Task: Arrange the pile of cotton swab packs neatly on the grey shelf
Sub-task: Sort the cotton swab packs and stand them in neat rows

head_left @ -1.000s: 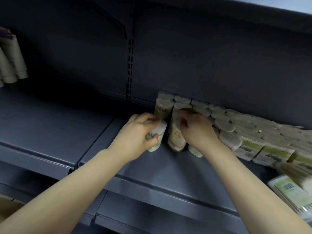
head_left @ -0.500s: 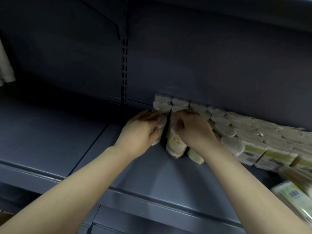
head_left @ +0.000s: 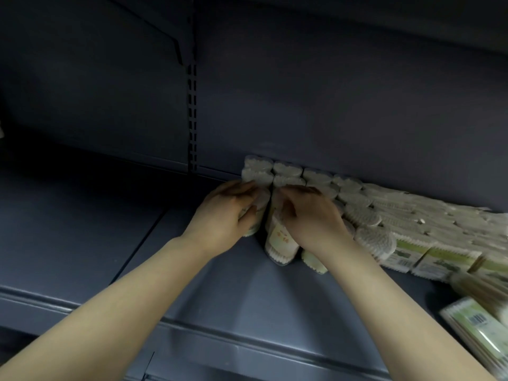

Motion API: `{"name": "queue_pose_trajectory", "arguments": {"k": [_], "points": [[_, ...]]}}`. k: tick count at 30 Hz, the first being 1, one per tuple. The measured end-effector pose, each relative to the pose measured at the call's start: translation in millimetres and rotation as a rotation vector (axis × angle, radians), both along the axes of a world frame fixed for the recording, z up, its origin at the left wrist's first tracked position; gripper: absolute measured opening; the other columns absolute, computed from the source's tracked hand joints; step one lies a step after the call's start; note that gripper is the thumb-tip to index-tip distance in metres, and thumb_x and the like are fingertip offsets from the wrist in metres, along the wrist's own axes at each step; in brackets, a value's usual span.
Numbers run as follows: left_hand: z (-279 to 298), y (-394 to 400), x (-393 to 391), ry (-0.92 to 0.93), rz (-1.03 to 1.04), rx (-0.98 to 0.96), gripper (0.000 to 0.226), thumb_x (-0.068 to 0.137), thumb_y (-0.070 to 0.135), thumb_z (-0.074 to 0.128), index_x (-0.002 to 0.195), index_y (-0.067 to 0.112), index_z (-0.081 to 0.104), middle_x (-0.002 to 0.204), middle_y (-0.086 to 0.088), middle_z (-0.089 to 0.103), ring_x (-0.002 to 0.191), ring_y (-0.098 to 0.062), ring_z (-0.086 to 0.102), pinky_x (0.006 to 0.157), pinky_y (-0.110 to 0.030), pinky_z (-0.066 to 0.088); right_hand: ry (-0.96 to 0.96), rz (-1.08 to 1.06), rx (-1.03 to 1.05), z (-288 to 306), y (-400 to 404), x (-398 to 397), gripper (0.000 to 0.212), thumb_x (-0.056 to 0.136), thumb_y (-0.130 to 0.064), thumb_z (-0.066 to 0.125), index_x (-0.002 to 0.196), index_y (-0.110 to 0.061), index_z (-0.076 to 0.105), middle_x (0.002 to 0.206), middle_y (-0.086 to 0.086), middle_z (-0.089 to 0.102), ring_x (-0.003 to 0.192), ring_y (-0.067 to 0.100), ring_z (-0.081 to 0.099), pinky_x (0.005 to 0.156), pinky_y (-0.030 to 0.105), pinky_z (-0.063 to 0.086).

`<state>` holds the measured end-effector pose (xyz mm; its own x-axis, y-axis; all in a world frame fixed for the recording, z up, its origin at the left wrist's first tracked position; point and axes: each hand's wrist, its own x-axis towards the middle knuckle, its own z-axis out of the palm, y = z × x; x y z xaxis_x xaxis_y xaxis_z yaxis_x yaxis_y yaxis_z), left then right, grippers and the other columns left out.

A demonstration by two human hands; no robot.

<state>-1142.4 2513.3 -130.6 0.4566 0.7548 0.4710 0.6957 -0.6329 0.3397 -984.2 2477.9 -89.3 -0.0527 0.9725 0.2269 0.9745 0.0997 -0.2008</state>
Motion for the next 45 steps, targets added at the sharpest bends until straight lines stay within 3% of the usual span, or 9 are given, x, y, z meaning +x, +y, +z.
{"name": "queue_pose_trajectory", "arguments": {"k": [5,9,14,19,24,28,32,39,45], "points": [[-1.1,3.4,3.5,0.030,-0.021,-0.020,0.052,0.082,0.031,0.036,0.110,-0.002,0.065,0.119,-0.018,0.062,0.109,-0.040,0.058,0.093,-0.049,0.041,0.010,0.021,0.005,1.8,-2.1,-0.2,0.033,0.093,-0.019,0.037,0.120,-0.021,0.055,0.126,0.001,0.055,0.118,0.021,0.045,0.085,0.027,0.036],[-3.3,5.6,5.7,0.043,-0.015,-0.007,0.049,0.081,0.028,0.038,0.104,-0.004,0.067,0.115,-0.020,0.064,0.104,-0.041,0.060,0.088,-0.050,0.045,0.010,0.030,0.005,2.4,-3.9,-0.3,0.032,0.094,-0.020,0.036,0.120,-0.022,0.055,0.127,0.000,0.053,0.118,0.021,0.044,0.084,0.027,0.035],[-3.5,5.6,5.8,0.049,-0.015,-0.073,0.057,0.082,0.033,0.032,0.112,-0.003,0.064,0.123,-0.019,0.059,0.113,-0.042,0.054,0.096,-0.049,0.040,0.017,0.038,0.008,0.0,-2.9,0.4,0.032,0.094,-0.019,0.036,0.120,-0.019,0.055,0.128,0.002,0.053,0.118,0.021,0.043,0.085,0.026,0.034],[5.1,-5.0,8.0,0.096,0.012,0.108,0.044,0.077,0.026,0.041,0.099,0.000,0.069,0.105,-0.018,0.068,0.094,-0.040,0.065,0.081,-0.049,0.046,0.029,0.023,-0.002,0.2,1.6,0.5,0.030,0.093,-0.019,0.036,0.114,-0.017,0.058,0.121,0.004,0.055,0.111,0.024,0.049,0.078,0.027,0.038],[10.2,-15.7,5.9,-0.014,0.039,0.105,0.050,0.079,0.028,0.039,0.113,0.002,0.064,0.118,-0.022,0.061,0.096,-0.046,0.061,0.080,-0.053,0.048,0.053,-0.006,0.080,7.3,-6.1,3.9,0.033,0.090,-0.013,0.041,0.118,-0.015,0.057,0.122,0.009,0.057,0.113,0.027,0.050,0.084,0.032,0.044],[9.9,-28.2,2.5,-0.090,0.031,0.084,0.048,0.078,0.029,0.038,0.114,0.011,0.065,0.118,-0.016,0.060,0.095,-0.043,0.059,0.077,-0.049,0.053,0.093,-0.038,0.147,10.4,-16.4,7.9,0.031,0.087,-0.013,0.045,0.115,-0.014,0.059,0.117,0.013,0.058,0.112,0.031,0.048,0.088,0.036,0.043],[10.3,-44.2,2.1,-0.137,0.065,0.100,0.042,0.078,0.027,0.040,0.107,0.014,0.067,0.110,-0.009,0.063,0.088,-0.038,0.058,0.067,-0.043,0.053,0.056,-0.067,0.183,5.3,-26.4,12.0,0.030,0.084,-0.011,0.048,0.110,-0.012,0.061,0.109,0.015,0.059,0.107,0.034,0.049,0.082,0.033,0.039],[10.7,-69.7,5.3,-0.171,0.102,0.042,0.013,0.083,0.020,0.053,0.089,0.016,0.065,0.082,0.004,0.060,0.076,-0.019,0.057,0.061,-0.030,0.045,0.100,-0.087,0.267,-1.3,-48.4,20.5,0.026,0.080,-0.008,0.051,0.103,-0.011,0.063,0.102,0.014,0.061,0.102,0.033,0.052,0.074,0.034,0.040],[7.9,-94.8,26.5,-0.107,0.067,-0.092,0.008,0.086,0.029,0.052,0.078,0.030,0.053,0.062,0.015,0.048,0.064,-0.007,0.048,0.057,-0.025,0.040,0.118,-0.121,0.286,-8.0,-82.6,43.3,0.030,0.077,-0.004,0.051,0.103,-0.010,0.064,0.096,0.014,0.059,0.090,0.034,0.052,0.061,0.030,0.033]]}}
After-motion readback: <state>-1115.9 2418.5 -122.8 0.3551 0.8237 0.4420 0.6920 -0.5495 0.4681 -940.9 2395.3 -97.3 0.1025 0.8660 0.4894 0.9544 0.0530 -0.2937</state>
